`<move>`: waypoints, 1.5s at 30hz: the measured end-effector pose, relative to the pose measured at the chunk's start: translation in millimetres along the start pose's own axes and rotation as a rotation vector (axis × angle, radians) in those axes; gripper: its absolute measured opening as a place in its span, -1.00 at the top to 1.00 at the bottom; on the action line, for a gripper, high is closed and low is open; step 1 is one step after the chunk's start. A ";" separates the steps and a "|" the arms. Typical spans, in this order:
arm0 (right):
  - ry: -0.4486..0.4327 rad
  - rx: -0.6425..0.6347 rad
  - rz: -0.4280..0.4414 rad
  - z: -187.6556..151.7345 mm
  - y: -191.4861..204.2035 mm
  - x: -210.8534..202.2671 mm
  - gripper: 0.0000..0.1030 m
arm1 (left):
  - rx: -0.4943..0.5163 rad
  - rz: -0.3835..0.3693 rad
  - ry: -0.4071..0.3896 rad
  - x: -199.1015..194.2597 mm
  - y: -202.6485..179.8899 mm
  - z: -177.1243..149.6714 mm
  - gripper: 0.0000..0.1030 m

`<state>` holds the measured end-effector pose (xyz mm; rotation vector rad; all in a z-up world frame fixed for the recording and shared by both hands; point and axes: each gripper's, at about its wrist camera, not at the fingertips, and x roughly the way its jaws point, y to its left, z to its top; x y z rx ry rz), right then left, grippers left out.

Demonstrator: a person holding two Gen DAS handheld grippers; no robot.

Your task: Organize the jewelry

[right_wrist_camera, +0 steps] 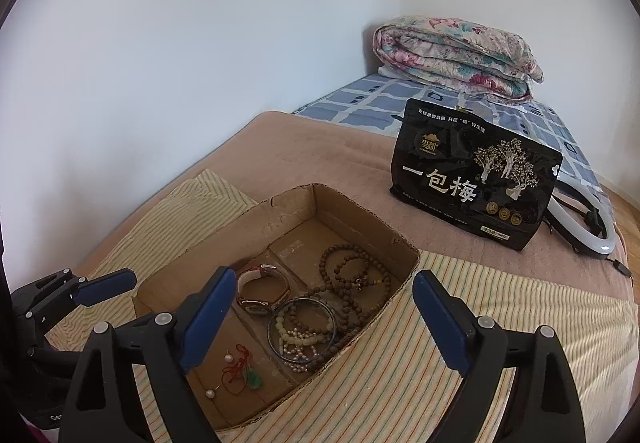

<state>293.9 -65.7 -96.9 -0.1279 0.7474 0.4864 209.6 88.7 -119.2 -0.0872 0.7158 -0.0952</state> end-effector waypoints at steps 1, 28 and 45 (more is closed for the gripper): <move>-0.003 0.001 -0.001 0.1 -0.3 -2.1 -0.78 | 0.005 0.002 -0.003 -2.2 -1.5 0.3 -0.05; -0.139 0.048 -0.070 -33.8 -13.6 -119.2 -0.96 | 0.064 0.021 -0.121 -109.7 -48.1 -2.9 -0.27; -0.153 0.038 -0.143 -57.5 -11.4 -142.2 -0.99 | 0.071 0.057 -0.173 -153.2 -59.3 -16.6 -0.87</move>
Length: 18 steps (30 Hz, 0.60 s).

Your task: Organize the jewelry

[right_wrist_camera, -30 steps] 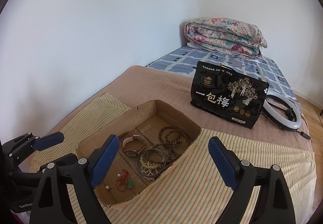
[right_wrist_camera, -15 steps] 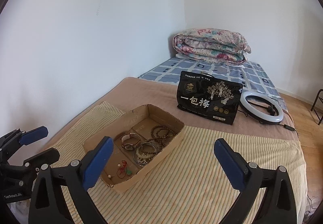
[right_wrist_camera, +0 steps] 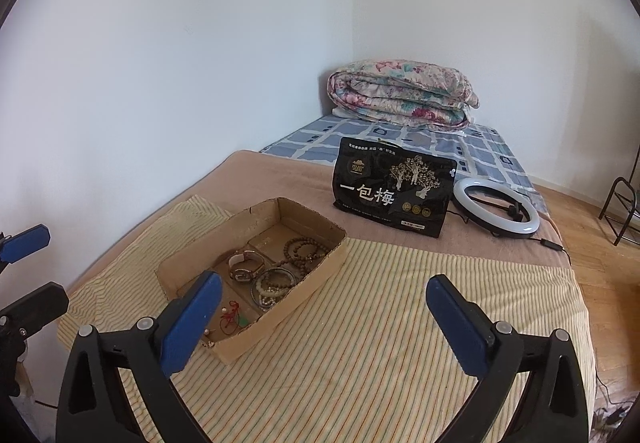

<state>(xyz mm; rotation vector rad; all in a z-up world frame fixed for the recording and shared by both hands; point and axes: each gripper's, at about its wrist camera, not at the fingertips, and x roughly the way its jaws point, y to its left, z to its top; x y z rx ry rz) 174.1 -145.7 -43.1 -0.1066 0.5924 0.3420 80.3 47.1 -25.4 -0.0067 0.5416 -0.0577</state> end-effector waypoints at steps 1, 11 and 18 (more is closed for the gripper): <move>-0.003 -0.002 -0.003 -0.6 0.4 -1.4 -0.99 | -0.002 0.000 0.001 0.0 0.4 -0.1 -0.87; -0.010 0.010 -0.010 -3.1 -2.9 -0.4 -0.99 | -0.002 0.004 0.014 3.0 -0.2 -1.7 -0.87; -0.004 0.005 -0.007 -3.4 -2.6 2.0 -0.99 | -0.001 0.004 0.012 3.8 0.1 -0.9 -0.88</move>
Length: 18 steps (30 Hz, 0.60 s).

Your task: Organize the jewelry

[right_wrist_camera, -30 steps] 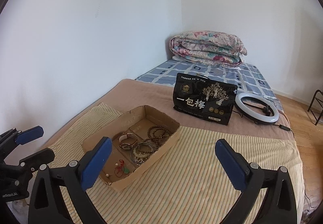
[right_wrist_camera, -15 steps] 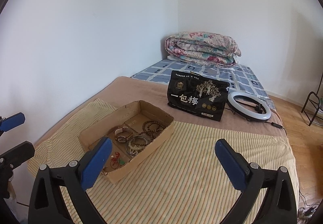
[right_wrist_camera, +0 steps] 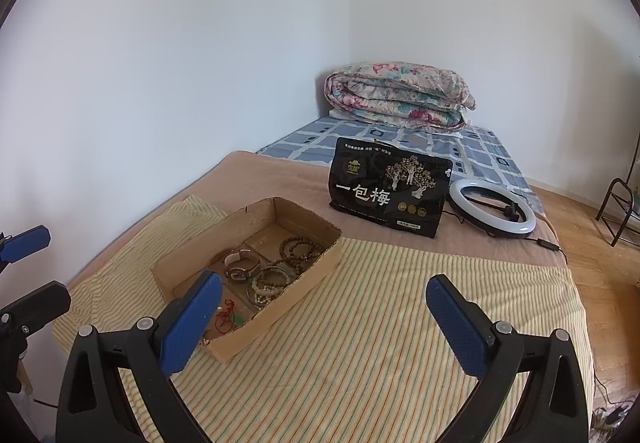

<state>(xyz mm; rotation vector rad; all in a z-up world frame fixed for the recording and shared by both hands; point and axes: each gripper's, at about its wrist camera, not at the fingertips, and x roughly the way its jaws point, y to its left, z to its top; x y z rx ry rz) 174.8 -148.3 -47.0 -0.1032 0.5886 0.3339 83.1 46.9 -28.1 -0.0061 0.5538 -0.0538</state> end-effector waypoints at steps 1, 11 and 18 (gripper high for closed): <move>0.000 -0.001 0.001 -0.1 0.1 0.0 -0.99 | 0.000 0.000 0.000 -0.4 0.3 0.0 -0.88; 0.000 -0.001 0.000 0.0 0.4 0.0 -0.99 | 0.002 0.000 -0.004 -0.1 -2.5 -0.4 -0.88; 0.001 -0.001 0.001 -0.1 0.0 0.1 -0.99 | 0.001 0.001 -0.001 0.1 -4.2 -1.1 -0.88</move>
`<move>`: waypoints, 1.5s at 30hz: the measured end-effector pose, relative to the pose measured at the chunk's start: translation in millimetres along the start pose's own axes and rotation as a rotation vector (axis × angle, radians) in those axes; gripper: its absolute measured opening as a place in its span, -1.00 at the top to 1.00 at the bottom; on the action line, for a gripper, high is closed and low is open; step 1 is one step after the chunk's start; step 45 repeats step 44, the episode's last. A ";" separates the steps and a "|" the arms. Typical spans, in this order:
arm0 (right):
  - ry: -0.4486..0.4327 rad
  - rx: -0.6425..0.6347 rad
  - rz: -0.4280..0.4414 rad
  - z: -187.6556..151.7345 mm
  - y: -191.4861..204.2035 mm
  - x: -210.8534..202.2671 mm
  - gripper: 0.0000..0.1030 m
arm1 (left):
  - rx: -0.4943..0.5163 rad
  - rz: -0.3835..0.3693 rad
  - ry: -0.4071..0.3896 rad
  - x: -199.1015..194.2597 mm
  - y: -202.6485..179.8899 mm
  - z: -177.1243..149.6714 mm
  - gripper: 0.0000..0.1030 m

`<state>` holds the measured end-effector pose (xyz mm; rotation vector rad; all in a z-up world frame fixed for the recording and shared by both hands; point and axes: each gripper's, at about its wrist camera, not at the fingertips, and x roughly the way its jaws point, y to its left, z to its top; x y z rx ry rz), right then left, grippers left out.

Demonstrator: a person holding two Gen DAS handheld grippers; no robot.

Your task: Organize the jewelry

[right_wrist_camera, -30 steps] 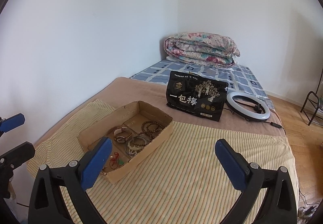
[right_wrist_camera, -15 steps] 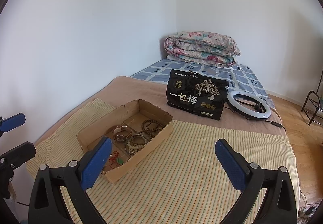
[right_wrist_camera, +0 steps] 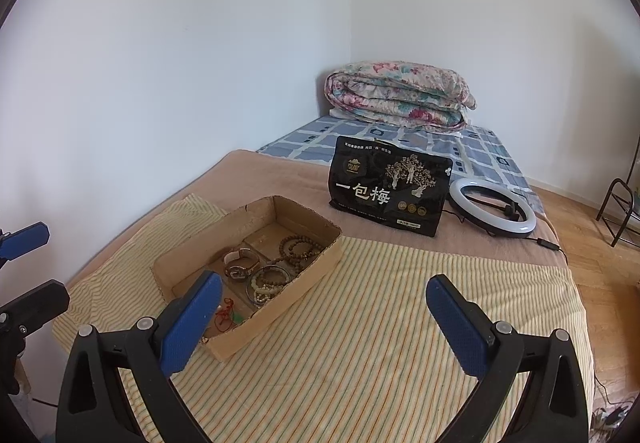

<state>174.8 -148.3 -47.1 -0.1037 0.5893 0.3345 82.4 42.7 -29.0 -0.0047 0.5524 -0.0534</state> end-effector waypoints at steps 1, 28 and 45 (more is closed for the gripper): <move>0.000 0.000 0.000 0.0 -0.1 0.0 -0.99 | 0.000 0.000 0.000 0.1 -0.1 0.1 -0.88; 0.003 0.008 0.002 -4.1 -3.2 1.7 -0.99 | 0.057 0.063 -0.007 -0.5 -11.8 -0.5 -1.00; 0.006 0.027 -0.001 -5.1 -3.2 4.9 -0.99 | 0.044 0.059 -0.021 -4.2 -11.3 -0.3 -1.00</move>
